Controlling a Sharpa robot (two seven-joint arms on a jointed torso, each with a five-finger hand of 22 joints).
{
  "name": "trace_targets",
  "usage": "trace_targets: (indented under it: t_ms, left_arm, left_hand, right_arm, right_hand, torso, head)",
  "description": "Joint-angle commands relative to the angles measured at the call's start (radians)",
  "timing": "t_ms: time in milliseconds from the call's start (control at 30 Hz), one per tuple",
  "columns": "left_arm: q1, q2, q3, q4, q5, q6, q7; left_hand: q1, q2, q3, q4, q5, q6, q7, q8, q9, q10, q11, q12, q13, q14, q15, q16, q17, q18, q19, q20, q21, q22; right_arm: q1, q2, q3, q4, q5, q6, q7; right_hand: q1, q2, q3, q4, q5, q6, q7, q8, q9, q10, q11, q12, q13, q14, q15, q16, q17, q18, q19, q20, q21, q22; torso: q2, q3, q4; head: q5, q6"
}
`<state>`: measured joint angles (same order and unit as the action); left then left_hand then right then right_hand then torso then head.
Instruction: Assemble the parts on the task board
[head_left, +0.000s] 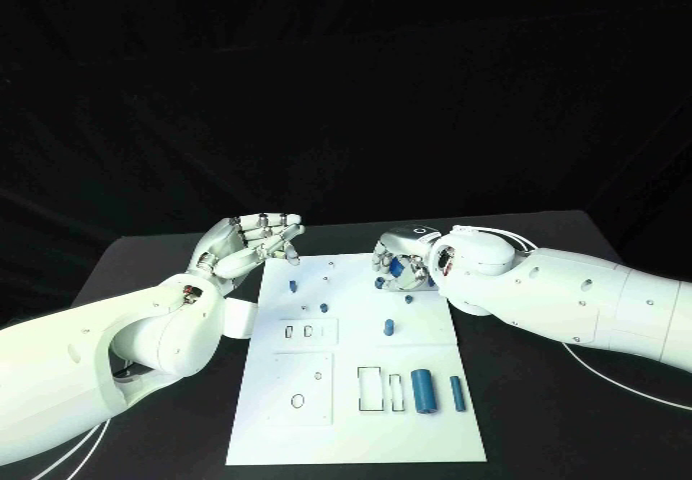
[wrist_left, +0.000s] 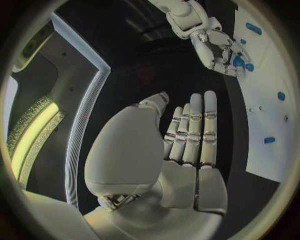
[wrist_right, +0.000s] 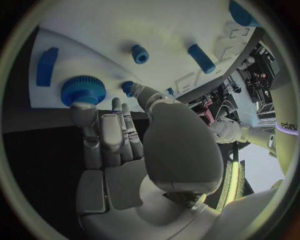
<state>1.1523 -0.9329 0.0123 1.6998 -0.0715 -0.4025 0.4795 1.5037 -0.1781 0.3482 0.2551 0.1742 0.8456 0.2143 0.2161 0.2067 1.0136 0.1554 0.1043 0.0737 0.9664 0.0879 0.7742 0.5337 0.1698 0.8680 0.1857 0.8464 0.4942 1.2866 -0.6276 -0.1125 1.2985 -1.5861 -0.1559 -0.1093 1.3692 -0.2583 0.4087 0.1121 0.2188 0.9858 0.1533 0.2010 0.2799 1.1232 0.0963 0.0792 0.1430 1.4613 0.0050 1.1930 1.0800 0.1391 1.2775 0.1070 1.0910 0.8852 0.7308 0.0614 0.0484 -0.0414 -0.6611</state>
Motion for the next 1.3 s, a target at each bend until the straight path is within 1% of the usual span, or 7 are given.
trace_targets:
  t_ms: [33,200,267,367,600,1000,1300]
  left_arm:
    - [0.001,0.003,0.001,-0.001,0.004,0.023,0.002]
    - [0.001,0.004,0.001,-0.003,0.004,0.024,0.002]
    - [0.001,0.004,0.001,-0.004,0.004,0.025,0.001]
    - [0.001,0.004,0.001,-0.006,0.004,0.026,-0.001]
    - [0.001,0.004,0.001,-0.008,0.005,0.028,-0.004]
    - [0.001,0.005,0.001,-0.011,0.007,0.034,-0.012]
    - [0.001,0.005,0.001,-0.015,0.007,0.035,-0.017]
  left_hand:
    - [-0.001,-0.006,0.006,0.002,-0.005,-0.005,-0.002,0.005,0.001,0.006,0.001,-0.007,0.001,-0.006,0.002,0.006,0.001,0.012,-0.009,0.000,0.007,0.001]
    - [-0.001,-0.006,0.007,0.002,-0.005,-0.006,-0.002,0.005,0.002,0.006,0.001,-0.007,0.001,-0.006,0.002,0.008,0.002,0.012,-0.010,0.000,0.009,0.002]
    - [-0.001,-0.006,0.007,0.002,-0.005,-0.006,-0.002,0.005,0.002,0.006,0.001,-0.007,0.001,-0.006,0.002,0.008,0.002,0.012,-0.010,0.000,0.009,0.002]
    - [-0.001,-0.006,0.007,0.002,-0.005,-0.006,-0.002,0.005,0.002,0.006,0.001,-0.007,0.001,-0.006,0.002,0.008,0.002,0.012,-0.010,0.000,0.009,0.002]
    - [-0.001,-0.005,0.008,0.002,-0.005,-0.006,-0.001,0.005,0.002,0.005,0.002,-0.007,0.001,-0.006,0.002,0.011,0.003,0.012,-0.012,0.000,0.013,0.005]
    - [-0.001,-0.003,0.010,0.002,-0.005,-0.008,-0.001,0.004,0.002,0.004,0.002,-0.008,0.001,-0.007,0.002,0.015,0.004,0.012,-0.014,0.001,0.019,0.009]
    - [0.002,-0.003,0.013,0.000,-0.006,-0.009,0.000,0.004,0.003,0.003,0.003,-0.009,0.001,-0.009,0.003,0.018,0.005,0.012,-0.018,0.001,0.025,0.012]
  right_arm:
    - [-0.003,0.004,0.000,-0.003,-0.024,0.042,-0.012]
    - [-0.008,0.010,-0.001,-0.011,-0.024,0.032,-0.010]
    - [-0.009,0.012,-0.001,-0.013,-0.019,0.024,-0.008]
    - [-0.011,0.015,-0.001,-0.014,-0.013,0.011,-0.004]
    - [-0.013,0.017,-0.001,-0.012,-0.003,-0.017,0.006]
    - [-0.013,0.018,-0.001,0.000,0.012,-0.057,0.009]
    - [-0.014,0.031,-0.001,-0.003,0.026,-0.122,-0.010]
  right_hand:
    - [0.013,0.002,-0.002,0.004,0.009,-0.002,0.001,0.000,0.003,-0.002,-0.003,0.007,0.003,0.036,0.004,0.020,0.018,-0.021,0.012,0.001,0.021,0.027]
    - [0.018,0.007,0.008,0.009,0.014,0.004,0.001,0.004,0.007,0.003,-0.003,0.010,0.006,0.038,0.004,0.047,0.042,-0.026,0.023,0.002,0.049,0.065]
    - [0.017,0.010,0.016,0.014,0.017,0.008,0.001,0.006,0.010,0.009,-0.003,0.013,0.008,0.041,0.004,0.063,0.057,-0.030,0.031,0.002,0.067,0.089]
    - [0.004,0.014,0.029,0.033,0.044,0.015,0.002,0.010,0.016,0.015,-0.003,0.016,0.011,0.041,0.004,0.085,0.075,-0.033,0.037,0.004,0.089,0.118]
    - [0.015,0.034,0.078,0.041,0.055,0.041,-0.008,0.029,0.035,0.054,-0.014,0.029,0.019,0.047,-0.003,0.134,0.119,-0.043,0.060,-0.001,0.145,0.194]
    - [0.020,0.041,0.100,0.037,0.055,0.049,-0.012,0.040,0.049,0.066,-0.018,0.031,0.021,0.047,-0.007,0.146,0.128,-0.046,0.063,-0.004,0.159,0.214]
    - [0.024,0.058,0.125,0.027,0.054,0.063,-0.020,0.059,0.073,0.086,-0.025,0.036,0.025,0.047,-0.012,0.159,0.136,-0.048,0.066,-0.008,0.175,0.237]
  torso:
    - [0.004,0.0025,0.0016]
    - [0.007,0.0027,0.0018]
    - [0.008,0.0037,0.0022]
    - [0.008,0.0043,0.0019]
    - [0.011,0.0058,0.0005]
    - [0.015,0.0074,0.0022]
    - [0.017,0.0078,0.0024]
  head:
    - [0.000,-0.002]
    - [0.002,-0.002]
    - [0.002,-0.002]
    - [0.003,-0.003]
    - [0.005,-0.002]
    - [0.004,0.000]
    - [0.006,0.004]
